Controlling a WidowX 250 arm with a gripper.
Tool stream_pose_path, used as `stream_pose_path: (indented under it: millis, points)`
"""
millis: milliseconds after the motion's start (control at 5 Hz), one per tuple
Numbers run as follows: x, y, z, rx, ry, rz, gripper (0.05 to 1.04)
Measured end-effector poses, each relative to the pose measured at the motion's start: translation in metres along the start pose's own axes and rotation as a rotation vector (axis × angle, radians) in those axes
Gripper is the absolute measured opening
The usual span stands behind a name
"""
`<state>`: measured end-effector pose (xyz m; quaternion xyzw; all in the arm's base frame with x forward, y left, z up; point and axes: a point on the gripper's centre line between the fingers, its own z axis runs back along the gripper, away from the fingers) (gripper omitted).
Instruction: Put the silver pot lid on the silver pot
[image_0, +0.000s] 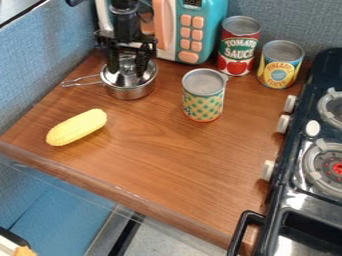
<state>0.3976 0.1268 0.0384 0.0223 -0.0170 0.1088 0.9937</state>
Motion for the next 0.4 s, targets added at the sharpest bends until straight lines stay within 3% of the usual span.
stream_pose_path:
  millis: [200,400]
  points:
    - [0.001,-0.002,0.026,-0.015,-0.048,-0.052,1.002]
    - [-0.003,-0.017,0.054,-0.019,-0.087,-0.155,1.000]
